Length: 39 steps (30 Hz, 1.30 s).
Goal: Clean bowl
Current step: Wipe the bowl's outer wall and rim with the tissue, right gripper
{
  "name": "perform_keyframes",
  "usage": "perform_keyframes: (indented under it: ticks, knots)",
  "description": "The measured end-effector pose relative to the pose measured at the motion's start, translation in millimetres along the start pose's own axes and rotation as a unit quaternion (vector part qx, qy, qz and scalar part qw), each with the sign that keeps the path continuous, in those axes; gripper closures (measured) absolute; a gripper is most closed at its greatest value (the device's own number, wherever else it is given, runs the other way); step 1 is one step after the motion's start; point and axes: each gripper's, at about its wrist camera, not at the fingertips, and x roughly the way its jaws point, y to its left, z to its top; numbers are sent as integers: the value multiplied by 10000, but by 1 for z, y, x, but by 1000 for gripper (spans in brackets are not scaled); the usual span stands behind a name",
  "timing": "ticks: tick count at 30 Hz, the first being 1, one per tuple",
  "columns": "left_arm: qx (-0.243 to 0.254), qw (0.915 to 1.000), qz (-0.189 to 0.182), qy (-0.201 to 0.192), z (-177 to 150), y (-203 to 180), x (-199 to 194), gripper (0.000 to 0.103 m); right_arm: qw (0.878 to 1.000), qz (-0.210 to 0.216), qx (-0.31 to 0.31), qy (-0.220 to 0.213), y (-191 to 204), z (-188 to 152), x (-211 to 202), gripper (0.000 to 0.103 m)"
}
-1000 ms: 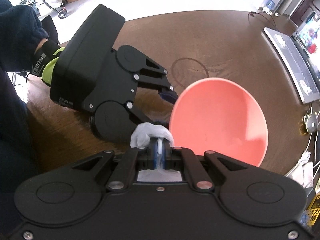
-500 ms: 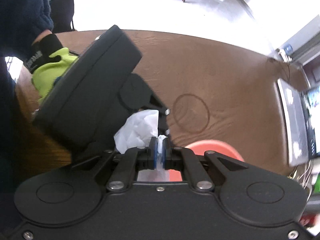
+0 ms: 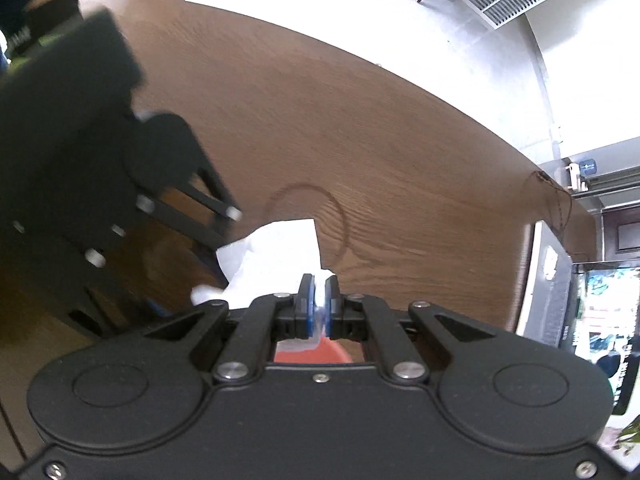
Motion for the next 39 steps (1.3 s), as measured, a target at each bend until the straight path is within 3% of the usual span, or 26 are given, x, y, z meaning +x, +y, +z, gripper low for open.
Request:
perform_keyframes:
  ticks: [9, 18, 33, 39]
  knots:
    - [-13, 10000, -10, 2, 0, 0, 2, 65, 9988, -73, 221, 426, -16, -35, 13, 100]
    - [-18, 10000, -15, 2, -1, 1, 1, 65, 9955, -144, 638, 688, -9, -69, 1, 100]
    - [43, 10000, -18, 3, 0, 0, 0, 65, 9763, -279, 1830, 1125, 44, -138, -38, 100]
    - [98, 9999, 25, 15, -3, -3, -5, 64, 9780, -104, 1877, 904, 70, -128, -39, 100]
